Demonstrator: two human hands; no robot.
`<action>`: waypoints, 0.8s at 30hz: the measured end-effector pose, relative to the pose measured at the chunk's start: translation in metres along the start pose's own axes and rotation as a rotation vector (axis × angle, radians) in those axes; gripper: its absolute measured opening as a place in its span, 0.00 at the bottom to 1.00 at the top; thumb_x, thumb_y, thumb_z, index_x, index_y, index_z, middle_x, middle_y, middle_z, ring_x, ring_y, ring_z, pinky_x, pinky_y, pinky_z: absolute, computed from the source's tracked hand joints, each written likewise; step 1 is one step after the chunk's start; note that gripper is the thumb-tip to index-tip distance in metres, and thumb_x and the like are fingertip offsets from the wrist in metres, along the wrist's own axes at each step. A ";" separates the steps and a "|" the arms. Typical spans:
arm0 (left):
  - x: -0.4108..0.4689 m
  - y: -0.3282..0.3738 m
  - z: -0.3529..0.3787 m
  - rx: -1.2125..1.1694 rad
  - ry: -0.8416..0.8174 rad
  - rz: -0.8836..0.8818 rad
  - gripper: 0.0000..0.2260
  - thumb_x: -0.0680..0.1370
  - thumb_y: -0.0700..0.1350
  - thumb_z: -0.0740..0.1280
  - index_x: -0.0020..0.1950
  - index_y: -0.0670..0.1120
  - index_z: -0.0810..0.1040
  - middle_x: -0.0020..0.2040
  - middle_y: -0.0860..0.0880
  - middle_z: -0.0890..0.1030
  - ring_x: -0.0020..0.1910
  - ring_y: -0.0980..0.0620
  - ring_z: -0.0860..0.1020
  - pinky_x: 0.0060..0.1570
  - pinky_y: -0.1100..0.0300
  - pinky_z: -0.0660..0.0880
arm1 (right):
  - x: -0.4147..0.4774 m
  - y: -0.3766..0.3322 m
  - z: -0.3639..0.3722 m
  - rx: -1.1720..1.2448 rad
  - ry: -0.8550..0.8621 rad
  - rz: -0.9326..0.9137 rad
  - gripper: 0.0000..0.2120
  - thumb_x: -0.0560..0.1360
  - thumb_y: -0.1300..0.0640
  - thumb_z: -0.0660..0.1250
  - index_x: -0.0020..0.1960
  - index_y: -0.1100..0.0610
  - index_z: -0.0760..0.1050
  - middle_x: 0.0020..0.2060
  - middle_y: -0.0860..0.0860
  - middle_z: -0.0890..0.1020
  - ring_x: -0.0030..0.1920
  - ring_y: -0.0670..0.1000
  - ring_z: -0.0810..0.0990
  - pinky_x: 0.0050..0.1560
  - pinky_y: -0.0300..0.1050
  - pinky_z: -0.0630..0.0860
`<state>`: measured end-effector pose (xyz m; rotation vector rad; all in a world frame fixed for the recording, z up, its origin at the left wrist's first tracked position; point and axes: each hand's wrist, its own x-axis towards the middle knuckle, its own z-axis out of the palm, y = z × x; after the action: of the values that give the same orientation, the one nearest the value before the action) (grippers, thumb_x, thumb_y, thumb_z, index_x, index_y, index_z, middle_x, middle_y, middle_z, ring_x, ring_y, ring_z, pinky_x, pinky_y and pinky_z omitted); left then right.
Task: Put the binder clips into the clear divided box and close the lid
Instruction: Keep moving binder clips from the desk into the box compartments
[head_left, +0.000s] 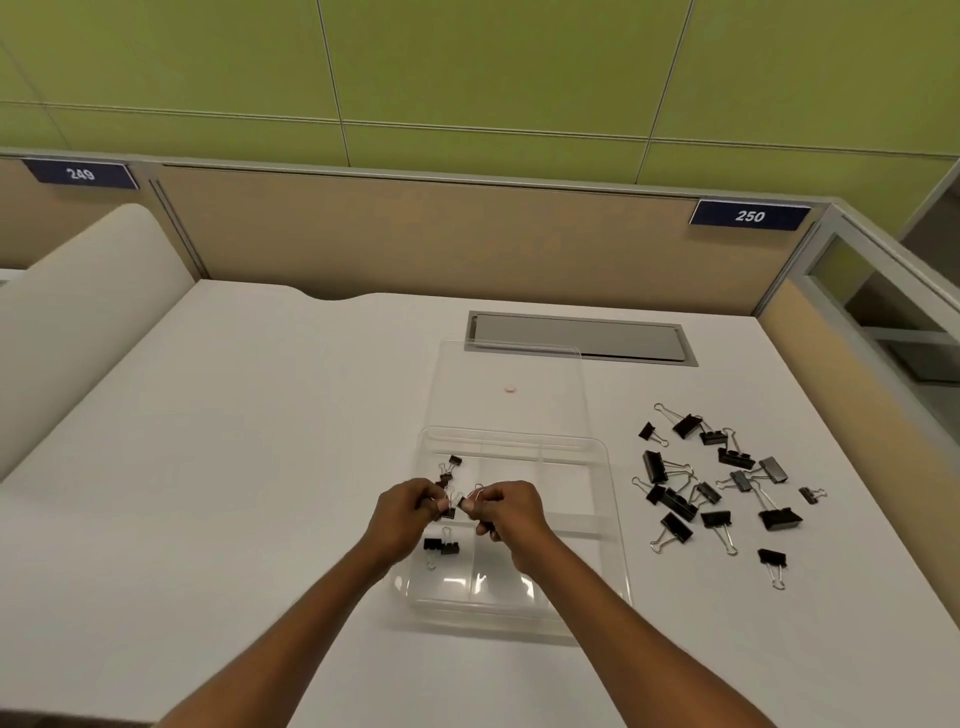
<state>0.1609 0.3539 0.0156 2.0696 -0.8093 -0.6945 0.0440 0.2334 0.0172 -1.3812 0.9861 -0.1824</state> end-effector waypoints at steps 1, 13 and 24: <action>-0.002 -0.005 -0.001 0.016 0.015 0.000 0.04 0.76 0.43 0.67 0.42 0.47 0.79 0.35 0.53 0.81 0.35 0.59 0.77 0.39 0.63 0.72 | -0.001 0.001 0.004 -0.026 0.013 -0.002 0.07 0.68 0.61 0.77 0.41 0.63 0.81 0.37 0.55 0.83 0.26 0.49 0.77 0.27 0.38 0.69; -0.009 -0.038 0.003 0.406 0.067 0.103 0.04 0.74 0.49 0.69 0.45 0.49 0.80 0.39 0.51 0.83 0.42 0.52 0.76 0.39 0.60 0.69 | -0.008 0.016 0.031 -0.617 0.074 -0.125 0.18 0.67 0.52 0.77 0.55 0.54 0.80 0.52 0.50 0.84 0.52 0.51 0.82 0.50 0.43 0.77; 0.011 -0.018 0.016 0.417 0.128 0.276 0.03 0.74 0.47 0.70 0.46 0.50 0.82 0.40 0.53 0.84 0.45 0.52 0.77 0.45 0.56 0.74 | -0.007 0.010 0.001 -0.488 0.089 -0.203 0.17 0.70 0.56 0.75 0.58 0.57 0.79 0.40 0.50 0.84 0.41 0.47 0.82 0.52 0.44 0.79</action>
<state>0.1624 0.3469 -0.0096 2.2740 -1.2162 -0.2517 0.0364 0.2415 0.0119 -1.9364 1.0020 -0.1611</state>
